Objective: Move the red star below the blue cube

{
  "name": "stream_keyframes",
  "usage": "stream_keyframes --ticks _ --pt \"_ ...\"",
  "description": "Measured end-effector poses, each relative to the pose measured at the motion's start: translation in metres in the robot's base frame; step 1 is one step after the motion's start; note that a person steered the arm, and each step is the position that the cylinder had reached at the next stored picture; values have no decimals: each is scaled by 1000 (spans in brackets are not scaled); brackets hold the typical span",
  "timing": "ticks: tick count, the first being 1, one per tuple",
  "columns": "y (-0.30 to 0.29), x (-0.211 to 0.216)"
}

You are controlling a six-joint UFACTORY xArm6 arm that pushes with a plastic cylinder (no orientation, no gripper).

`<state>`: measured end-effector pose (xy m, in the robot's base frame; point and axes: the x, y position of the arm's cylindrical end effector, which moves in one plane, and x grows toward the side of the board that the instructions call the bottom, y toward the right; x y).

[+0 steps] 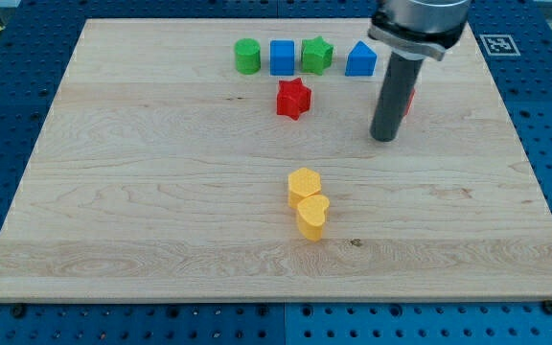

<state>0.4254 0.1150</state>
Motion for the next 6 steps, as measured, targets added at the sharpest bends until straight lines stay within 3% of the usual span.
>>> stream_keyframes --ticks 2,3,4,6 --pt "-163 -37" --pt "-190 -64" --pt "-183 -77" --pt "-137 -61"
